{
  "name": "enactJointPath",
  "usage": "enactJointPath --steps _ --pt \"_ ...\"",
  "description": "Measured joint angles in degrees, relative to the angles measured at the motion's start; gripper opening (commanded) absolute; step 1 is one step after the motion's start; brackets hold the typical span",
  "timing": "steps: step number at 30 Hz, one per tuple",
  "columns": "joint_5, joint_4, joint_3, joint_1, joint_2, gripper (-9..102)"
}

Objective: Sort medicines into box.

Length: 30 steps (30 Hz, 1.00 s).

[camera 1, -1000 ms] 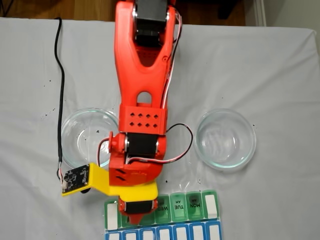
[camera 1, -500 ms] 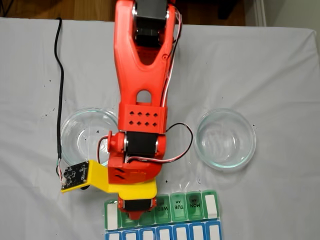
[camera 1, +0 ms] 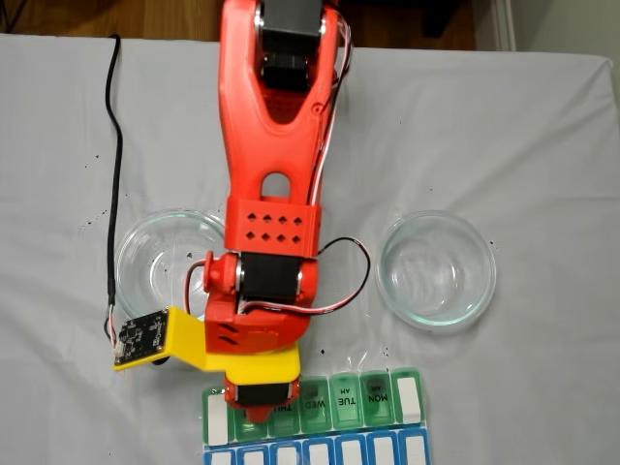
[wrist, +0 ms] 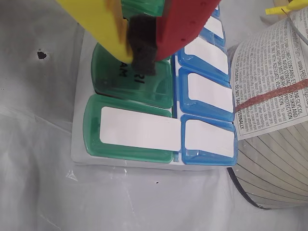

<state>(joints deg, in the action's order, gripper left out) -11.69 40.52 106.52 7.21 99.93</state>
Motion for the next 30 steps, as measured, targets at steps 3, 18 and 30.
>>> enactJointPath --steps 3,18,30 --pt "-0.7 0.5 0.0 0.4 0.0 0" --pt "-2.5 1.1 0.1 0.4 0.1 0" --pt "-0.3 -8.5 13.6 -0.6 19.7 0"
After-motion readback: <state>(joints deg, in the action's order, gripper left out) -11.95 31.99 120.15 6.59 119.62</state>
